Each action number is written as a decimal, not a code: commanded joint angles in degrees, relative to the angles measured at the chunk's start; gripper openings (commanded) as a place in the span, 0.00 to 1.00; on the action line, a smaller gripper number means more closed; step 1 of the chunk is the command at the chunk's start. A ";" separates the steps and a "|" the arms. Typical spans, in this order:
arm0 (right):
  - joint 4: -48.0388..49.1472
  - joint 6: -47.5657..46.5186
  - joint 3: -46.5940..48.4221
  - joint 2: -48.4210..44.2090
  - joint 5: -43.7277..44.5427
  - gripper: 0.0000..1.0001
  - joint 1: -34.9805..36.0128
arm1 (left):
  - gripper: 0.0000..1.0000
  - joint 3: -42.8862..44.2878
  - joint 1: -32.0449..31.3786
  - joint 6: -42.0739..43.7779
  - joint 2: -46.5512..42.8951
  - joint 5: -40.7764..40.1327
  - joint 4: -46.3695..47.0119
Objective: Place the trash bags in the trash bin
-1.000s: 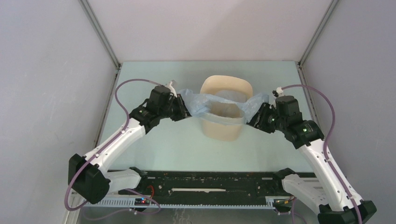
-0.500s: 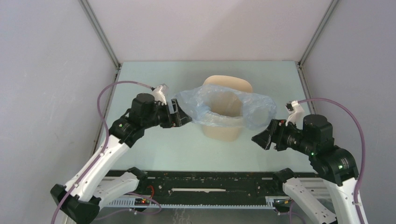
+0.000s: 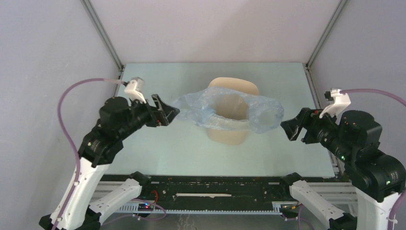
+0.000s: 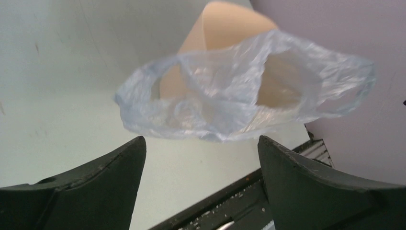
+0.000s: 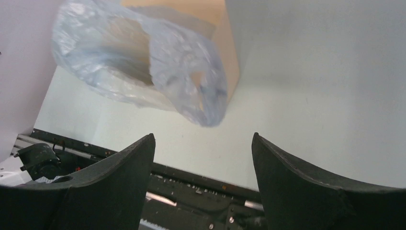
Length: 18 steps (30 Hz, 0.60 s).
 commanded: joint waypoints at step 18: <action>16.93 -12.82 -4.58 21.67 -26.06 0.92 -4.23 | 0.99 -1.31 3.38 14.43 21.79 21.97 19.45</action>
